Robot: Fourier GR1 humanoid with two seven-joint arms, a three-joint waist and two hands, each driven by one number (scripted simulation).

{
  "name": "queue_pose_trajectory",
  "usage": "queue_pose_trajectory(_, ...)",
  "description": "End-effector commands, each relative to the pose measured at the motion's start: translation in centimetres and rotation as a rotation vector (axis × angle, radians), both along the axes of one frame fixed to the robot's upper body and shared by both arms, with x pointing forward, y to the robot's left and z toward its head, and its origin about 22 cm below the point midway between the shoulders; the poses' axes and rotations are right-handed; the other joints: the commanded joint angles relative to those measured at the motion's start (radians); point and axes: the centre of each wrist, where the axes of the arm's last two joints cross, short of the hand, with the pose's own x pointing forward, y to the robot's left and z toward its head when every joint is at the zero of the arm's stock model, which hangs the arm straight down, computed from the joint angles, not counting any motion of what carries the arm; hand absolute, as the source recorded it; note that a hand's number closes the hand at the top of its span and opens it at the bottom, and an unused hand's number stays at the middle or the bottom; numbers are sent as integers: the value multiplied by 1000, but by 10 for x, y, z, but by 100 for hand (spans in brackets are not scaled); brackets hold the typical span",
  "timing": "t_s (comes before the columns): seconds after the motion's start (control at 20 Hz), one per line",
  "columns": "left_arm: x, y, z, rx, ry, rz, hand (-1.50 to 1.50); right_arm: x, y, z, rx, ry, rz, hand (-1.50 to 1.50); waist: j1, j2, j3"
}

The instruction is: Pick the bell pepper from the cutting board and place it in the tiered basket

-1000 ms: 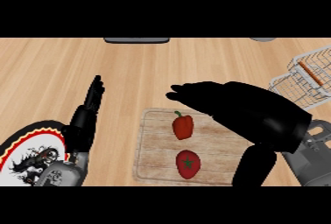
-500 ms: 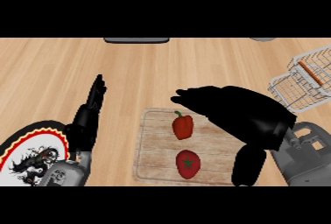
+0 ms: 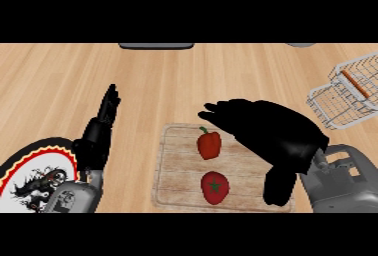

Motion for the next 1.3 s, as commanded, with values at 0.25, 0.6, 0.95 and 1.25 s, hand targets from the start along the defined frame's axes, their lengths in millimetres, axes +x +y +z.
queue_pose_trajectory(0.25,-8,10,0,-6,-1,-3,0,-2,16,-15,-86,-106,100,-150,4,0,0)
queue_pose_trajectory(0.6,3,1,-3,9,4,-2,0,18,4,-45,-95,-132,8,-150,1,1,0)
queue_pose_trajectory(0.95,0,-6,14,-2,3,0,0,32,-3,-80,-84,-66,-13,-150,2,1,0)
queue_pose_trajectory(1.25,-5,14,-1,2,2,-4,0,39,-14,-96,-75,-52,-8,-150,2,1,0)
